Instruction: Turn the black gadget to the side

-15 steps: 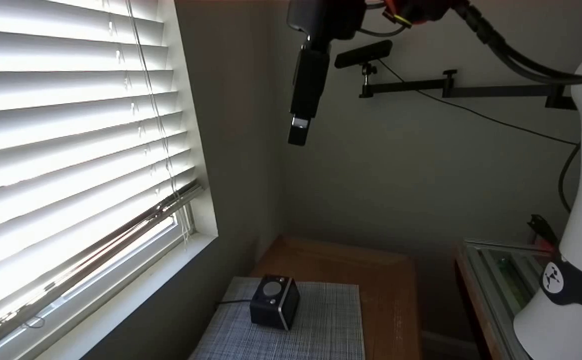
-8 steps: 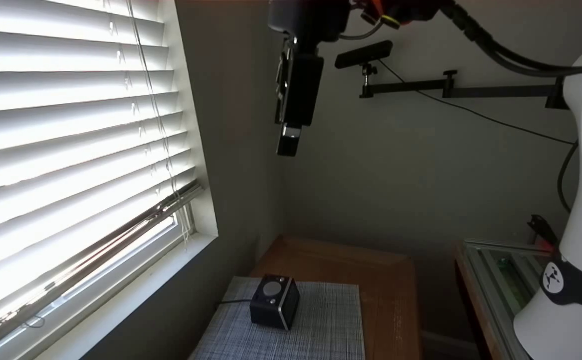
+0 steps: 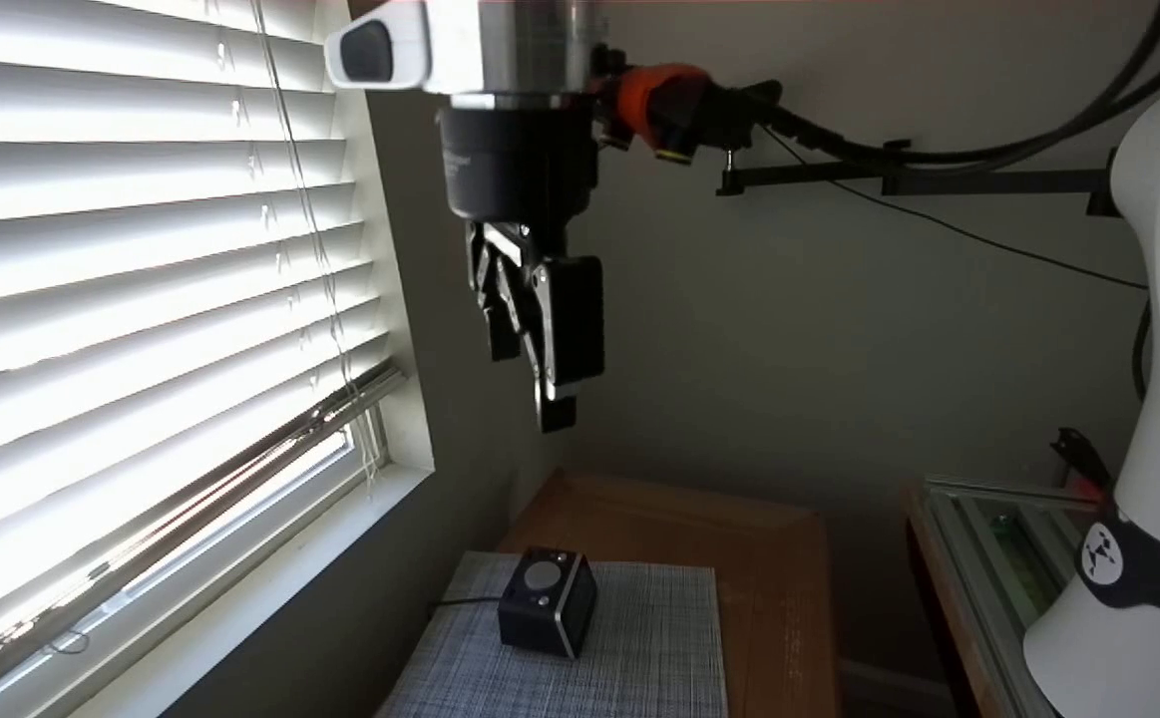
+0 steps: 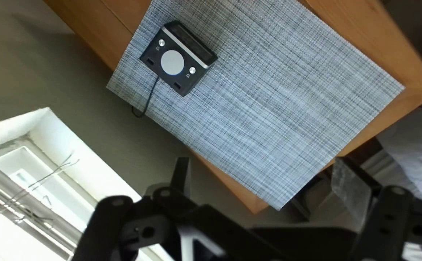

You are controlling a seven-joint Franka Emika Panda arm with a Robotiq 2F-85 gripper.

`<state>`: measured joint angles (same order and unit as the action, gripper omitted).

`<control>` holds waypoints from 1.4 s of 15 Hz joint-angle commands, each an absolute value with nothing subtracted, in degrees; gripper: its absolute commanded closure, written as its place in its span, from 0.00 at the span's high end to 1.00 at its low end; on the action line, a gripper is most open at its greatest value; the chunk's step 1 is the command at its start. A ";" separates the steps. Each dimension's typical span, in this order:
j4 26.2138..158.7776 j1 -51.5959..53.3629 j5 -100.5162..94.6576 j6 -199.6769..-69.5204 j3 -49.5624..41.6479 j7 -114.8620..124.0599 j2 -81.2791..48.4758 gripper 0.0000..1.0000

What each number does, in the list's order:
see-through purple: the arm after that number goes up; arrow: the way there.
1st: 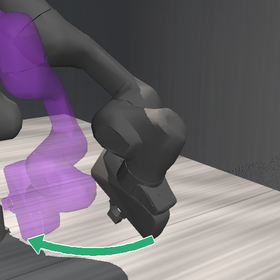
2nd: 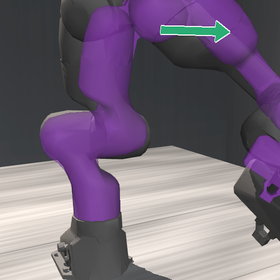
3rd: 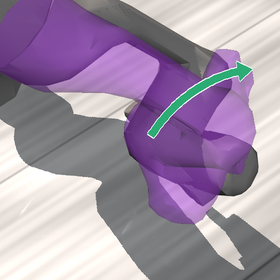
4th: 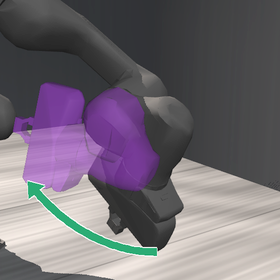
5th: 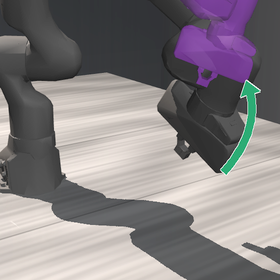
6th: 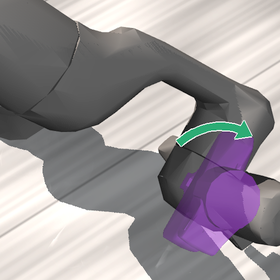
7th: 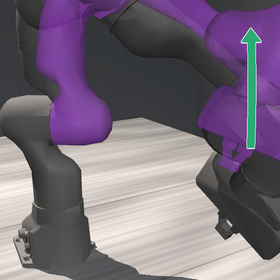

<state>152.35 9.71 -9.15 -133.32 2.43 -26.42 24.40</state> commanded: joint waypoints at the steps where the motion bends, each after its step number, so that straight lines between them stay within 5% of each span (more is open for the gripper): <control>1: 145.59 10.39 -10.53 -131.89 0.34 -36.03 13.81 1.00; 12: 137.38 7.80 -22.63 -130.39 3.48 -51.35 -5.97 1.00; 21: 137.87 7.37 -21.77 -130.58 3.91 -48.95 -6.86 1.00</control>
<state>138.54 8.74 -21.30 -131.71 2.78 -50.27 -5.48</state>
